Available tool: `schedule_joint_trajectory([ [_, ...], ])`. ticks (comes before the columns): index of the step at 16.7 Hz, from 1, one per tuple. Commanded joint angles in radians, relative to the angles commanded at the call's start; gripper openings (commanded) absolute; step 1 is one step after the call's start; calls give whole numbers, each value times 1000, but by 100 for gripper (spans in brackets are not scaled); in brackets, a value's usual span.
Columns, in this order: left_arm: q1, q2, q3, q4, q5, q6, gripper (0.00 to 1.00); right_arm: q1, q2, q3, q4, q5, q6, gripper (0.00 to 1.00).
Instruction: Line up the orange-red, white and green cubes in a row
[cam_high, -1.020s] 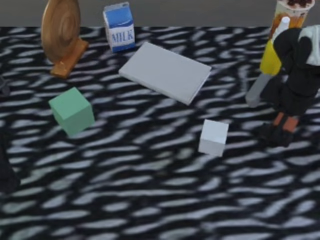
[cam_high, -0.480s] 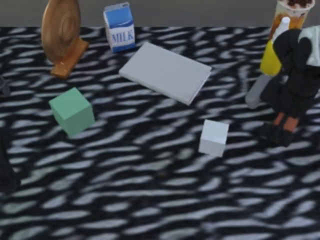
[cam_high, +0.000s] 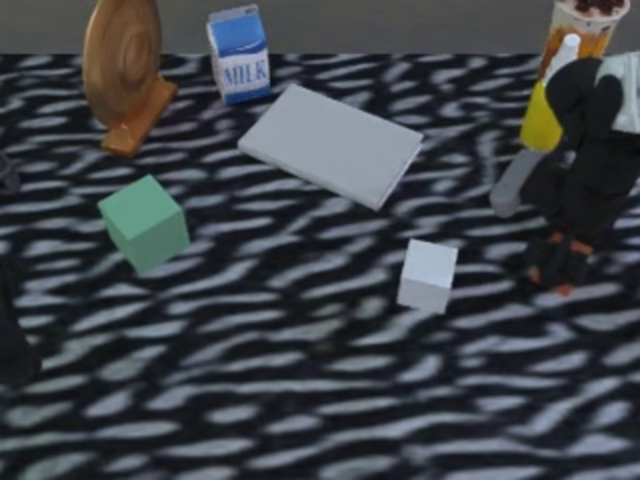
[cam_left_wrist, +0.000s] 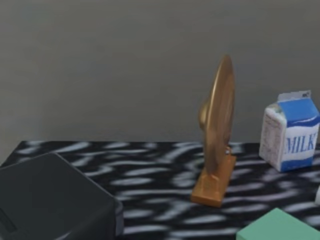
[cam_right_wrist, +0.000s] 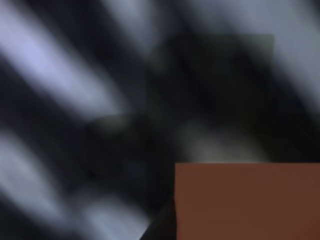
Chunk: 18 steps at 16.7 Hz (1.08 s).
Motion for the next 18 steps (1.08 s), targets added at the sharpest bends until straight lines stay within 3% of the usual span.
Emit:
schedule_joint_trajectory([
  [6, 0, 0, 0, 0, 0, 0, 100, 0, 0, 0, 0, 0, 0, 0],
  [7, 0, 0, 0, 0, 0, 0, 100, 0, -38, 3, -28, -13, 15, 0],
  [18, 0, 0, 0, 0, 0, 0, 100, 9, -139, 133, -259, -14, 13, 0],
])
